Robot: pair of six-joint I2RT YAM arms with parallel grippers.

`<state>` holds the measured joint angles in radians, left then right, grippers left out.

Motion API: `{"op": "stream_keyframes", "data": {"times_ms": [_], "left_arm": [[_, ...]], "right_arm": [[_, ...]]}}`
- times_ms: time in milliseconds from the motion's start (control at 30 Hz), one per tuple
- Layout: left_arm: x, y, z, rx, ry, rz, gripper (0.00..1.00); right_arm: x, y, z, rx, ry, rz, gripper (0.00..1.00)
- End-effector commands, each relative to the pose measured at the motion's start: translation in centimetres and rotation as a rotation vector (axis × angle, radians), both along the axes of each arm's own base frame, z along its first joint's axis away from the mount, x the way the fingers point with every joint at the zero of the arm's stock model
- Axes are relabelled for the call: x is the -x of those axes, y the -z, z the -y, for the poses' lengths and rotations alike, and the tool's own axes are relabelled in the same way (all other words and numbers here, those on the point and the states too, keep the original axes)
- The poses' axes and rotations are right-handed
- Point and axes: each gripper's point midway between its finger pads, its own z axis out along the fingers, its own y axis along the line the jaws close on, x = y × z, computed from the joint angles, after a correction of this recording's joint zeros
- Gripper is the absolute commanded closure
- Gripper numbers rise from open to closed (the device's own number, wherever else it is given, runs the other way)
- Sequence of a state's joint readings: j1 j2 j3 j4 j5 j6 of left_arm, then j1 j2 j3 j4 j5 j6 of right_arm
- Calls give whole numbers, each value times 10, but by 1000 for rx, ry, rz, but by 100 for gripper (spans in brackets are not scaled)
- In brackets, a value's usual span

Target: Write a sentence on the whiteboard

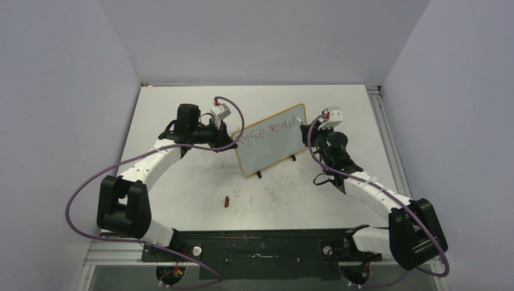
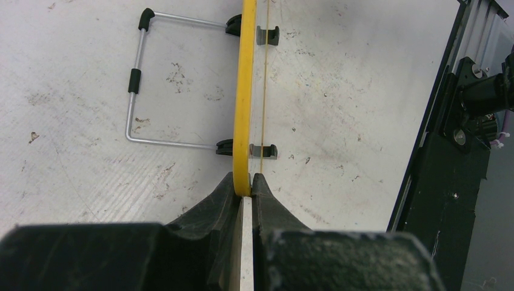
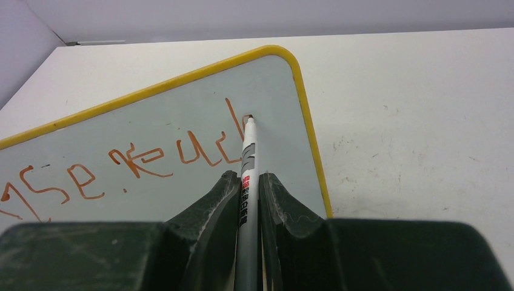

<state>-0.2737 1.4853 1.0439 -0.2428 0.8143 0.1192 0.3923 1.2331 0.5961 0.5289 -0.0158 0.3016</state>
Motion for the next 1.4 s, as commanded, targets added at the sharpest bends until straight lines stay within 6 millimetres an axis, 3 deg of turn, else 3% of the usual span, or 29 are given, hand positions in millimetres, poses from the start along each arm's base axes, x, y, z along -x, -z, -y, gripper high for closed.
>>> {"op": "stream_keyframes", "data": {"times_ms": [0, 500, 967, 1133, 1367], "left_arm": [[0, -7, 1, -15, 21, 37, 100], [0, -6, 1, -16, 21, 35, 100], [0, -7, 1, -15, 21, 38, 100], [0, -8, 0, -17, 16, 41, 100], [0, -10, 0, -16, 14, 42, 100]], "right_arm": [[-12, -25, 10, -16, 61, 67, 95], [-8, -2, 4, 4, 12, 10, 95], [1, 24, 10, 16, 30, -45, 95], [3, 18, 11, 11, 30, -32, 95], [23, -21, 16, -11, 23, 31, 95]]}}
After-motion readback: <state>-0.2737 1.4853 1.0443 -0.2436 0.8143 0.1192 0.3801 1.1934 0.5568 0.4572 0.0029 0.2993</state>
